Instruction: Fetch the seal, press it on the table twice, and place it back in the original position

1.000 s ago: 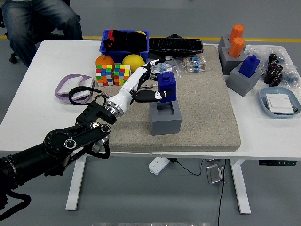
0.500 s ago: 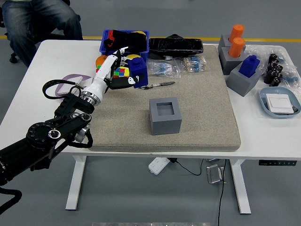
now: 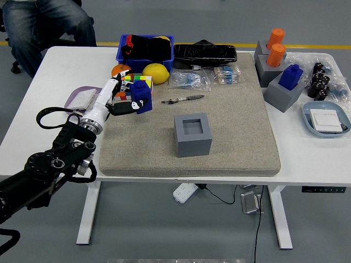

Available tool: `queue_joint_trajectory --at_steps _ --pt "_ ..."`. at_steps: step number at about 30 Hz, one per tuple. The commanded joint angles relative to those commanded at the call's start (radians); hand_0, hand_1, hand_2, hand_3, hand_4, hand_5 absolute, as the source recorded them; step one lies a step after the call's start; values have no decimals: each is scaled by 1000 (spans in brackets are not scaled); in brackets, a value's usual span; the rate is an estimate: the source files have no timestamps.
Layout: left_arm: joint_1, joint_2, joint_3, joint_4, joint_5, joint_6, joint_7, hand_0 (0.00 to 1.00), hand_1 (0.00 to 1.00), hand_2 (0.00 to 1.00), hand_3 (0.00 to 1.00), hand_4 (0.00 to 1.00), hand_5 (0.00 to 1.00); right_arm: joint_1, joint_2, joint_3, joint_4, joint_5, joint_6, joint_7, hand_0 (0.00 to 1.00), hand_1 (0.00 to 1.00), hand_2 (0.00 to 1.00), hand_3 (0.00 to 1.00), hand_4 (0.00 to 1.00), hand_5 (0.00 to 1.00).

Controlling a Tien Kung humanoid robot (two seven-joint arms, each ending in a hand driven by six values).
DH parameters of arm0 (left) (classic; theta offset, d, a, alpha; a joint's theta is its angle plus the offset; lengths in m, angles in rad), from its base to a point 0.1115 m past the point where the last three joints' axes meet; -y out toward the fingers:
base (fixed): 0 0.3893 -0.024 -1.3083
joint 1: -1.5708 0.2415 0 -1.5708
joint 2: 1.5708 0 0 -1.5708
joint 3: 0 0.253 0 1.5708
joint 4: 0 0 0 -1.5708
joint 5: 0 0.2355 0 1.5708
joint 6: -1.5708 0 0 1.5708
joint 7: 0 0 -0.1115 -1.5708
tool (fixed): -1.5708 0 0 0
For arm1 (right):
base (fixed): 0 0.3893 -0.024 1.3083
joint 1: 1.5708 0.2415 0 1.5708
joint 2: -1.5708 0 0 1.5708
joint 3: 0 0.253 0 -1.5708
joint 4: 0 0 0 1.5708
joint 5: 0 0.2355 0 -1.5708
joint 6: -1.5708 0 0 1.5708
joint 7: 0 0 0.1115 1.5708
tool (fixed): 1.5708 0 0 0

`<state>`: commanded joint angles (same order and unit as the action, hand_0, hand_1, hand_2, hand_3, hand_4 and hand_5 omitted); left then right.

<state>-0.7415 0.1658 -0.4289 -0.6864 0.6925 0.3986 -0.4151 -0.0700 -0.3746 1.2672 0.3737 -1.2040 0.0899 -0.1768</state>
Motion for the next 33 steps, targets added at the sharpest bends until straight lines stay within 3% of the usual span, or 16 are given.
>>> queue_joint_trajectory --at_steps 14,33 --pt "43 -35 25 58 -45 12 -27 818 546 464 891 684 2 3 3 -1 0 -1 0 0 920 745 735 712 793 348" --pt "65 -43 62 81 -66 19 -48 818 557 462 890 691 2 5 -2 -13 2 0 0 0 922 745 732 712 794 347"
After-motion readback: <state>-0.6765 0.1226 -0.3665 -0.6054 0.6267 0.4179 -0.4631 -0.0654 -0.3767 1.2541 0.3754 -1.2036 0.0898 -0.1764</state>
